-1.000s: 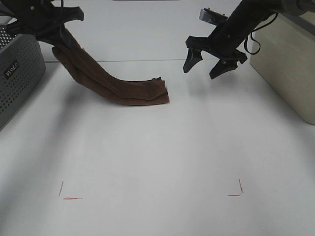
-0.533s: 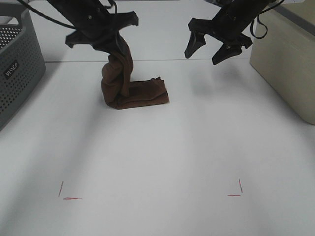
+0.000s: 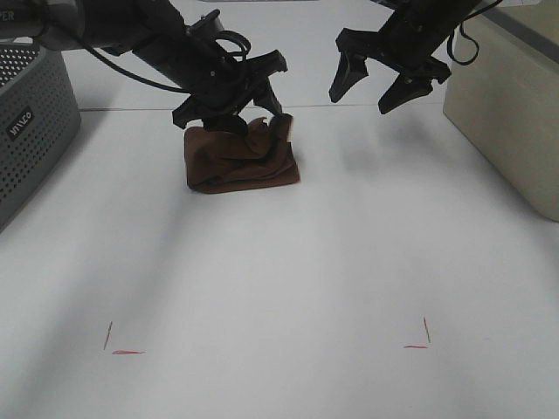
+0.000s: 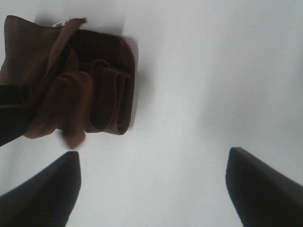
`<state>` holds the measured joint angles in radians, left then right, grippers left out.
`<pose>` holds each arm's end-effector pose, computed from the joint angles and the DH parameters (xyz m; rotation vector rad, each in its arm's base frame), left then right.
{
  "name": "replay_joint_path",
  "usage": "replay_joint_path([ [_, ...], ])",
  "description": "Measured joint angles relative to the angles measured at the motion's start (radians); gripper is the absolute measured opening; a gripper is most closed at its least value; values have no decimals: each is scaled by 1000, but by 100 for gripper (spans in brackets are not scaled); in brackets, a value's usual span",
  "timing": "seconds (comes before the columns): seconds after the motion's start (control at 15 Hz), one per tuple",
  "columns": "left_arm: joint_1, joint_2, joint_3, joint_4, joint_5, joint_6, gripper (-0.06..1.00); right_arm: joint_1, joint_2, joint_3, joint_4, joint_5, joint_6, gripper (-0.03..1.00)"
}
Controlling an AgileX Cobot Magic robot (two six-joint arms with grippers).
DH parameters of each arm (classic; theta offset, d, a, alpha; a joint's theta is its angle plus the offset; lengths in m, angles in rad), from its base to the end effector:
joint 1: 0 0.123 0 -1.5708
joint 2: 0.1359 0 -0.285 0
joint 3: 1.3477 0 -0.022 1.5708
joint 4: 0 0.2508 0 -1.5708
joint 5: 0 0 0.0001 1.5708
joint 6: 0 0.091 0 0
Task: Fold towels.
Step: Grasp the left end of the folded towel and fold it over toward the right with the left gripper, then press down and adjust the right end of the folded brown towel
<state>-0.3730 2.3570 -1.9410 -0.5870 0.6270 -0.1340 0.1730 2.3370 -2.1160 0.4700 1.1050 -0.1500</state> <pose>0.4799 -0.2196 0.1691 -0.1711 2.5591 -0.8230 0.4920 0.1234 0.2107 -0.2470 2.7391 0.6415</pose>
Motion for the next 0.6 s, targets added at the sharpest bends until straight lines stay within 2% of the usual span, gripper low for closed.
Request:
replay_joint_path([
  [0.2,0,1,-72,-7,45,2,64,0,0,0,30,8,1,79],
  [0.33,0,-1,-139,42,76,3,64,0,0,0,67,10,-1,79],
  [0.4,1,-6,-182,118,91,3,64,1,0,0,131,11,-13,79],
  [0.47,15,-25,-217,250,111,3,64,3,0,0,201,11,-35,79],
  [0.6,53,-64,-230,391,151,-8,64,25,18,0,366,13,-101,79],
])
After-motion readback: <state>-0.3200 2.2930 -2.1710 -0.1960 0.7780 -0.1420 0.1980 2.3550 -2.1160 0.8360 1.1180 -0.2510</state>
